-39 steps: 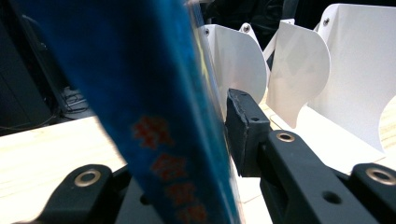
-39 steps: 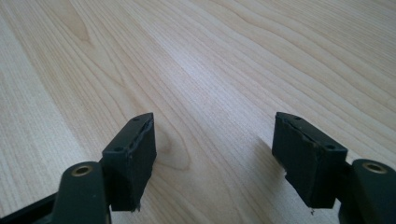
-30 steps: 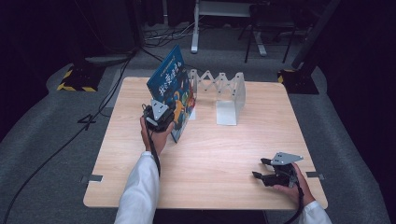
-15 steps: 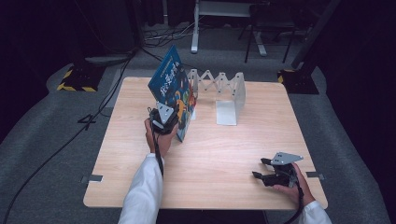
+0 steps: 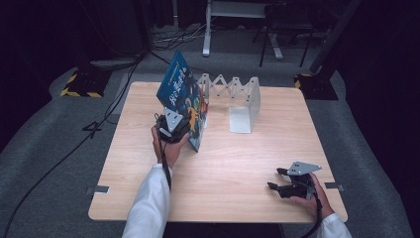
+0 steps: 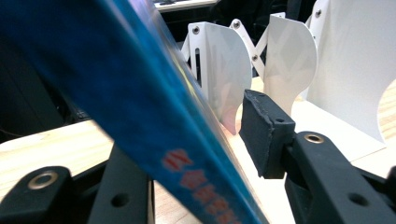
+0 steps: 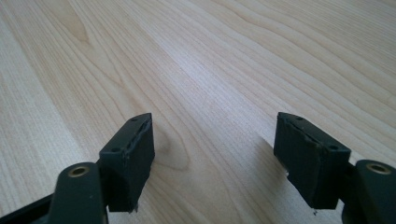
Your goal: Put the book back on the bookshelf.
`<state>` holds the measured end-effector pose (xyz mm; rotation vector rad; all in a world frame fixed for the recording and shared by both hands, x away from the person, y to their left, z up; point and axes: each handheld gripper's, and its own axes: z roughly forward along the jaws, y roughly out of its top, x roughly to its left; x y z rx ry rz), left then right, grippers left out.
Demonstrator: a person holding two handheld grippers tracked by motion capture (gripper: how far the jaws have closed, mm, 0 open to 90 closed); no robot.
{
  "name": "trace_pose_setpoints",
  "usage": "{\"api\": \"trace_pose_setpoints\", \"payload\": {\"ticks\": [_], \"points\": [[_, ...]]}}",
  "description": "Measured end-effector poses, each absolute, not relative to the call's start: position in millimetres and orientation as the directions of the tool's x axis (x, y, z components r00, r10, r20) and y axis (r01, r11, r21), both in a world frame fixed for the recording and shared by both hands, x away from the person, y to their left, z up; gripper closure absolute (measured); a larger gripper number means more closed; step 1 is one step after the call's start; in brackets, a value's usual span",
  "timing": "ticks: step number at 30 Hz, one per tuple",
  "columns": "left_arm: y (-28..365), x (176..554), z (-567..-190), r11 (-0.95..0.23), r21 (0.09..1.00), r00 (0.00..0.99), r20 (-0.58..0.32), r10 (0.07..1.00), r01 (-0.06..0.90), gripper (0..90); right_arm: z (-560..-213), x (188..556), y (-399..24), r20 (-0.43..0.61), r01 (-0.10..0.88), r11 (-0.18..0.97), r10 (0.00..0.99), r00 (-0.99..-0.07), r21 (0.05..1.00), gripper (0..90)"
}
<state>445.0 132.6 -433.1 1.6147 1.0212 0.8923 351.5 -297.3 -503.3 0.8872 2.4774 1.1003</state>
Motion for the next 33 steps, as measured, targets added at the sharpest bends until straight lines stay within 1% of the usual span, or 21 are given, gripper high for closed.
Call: {"api": "trace_pose_setpoints", "payload": {"ticks": [4,9,13,20,33], "points": [[136,443,-431,-0.188,0.961,0.396,0.095,0.913,0.203,56.7,-503,351,-297,-0.014,0.418,0.52,0.639,-0.769,0.745,29.4],[142,439,-427,-0.2,0.956,0.422,0.094,0.902,0.214,51.8,-503,352,-297,-0.013,0.419,0.52,0.638,-0.77,0.744,29.2],[147,436,-425,-0.206,0.95,0.43,0.089,0.898,0.233,45.5,-503,352,-297,-0.013,0.421,0.521,0.639,-0.769,0.742,29.1],[152,434,-424,-0.2,0.951,0.441,0.078,0.894,0.238,44.0,-503,352,-297,-0.013,0.422,0.521,0.641,-0.768,0.742,28.7],[155,426,-419,-0.276,0.926,0.504,0.116,0.856,0.256,39.0,-502,351,-297,-0.02,0.42,0.529,0.639,-0.769,0.737,28.3]]}}
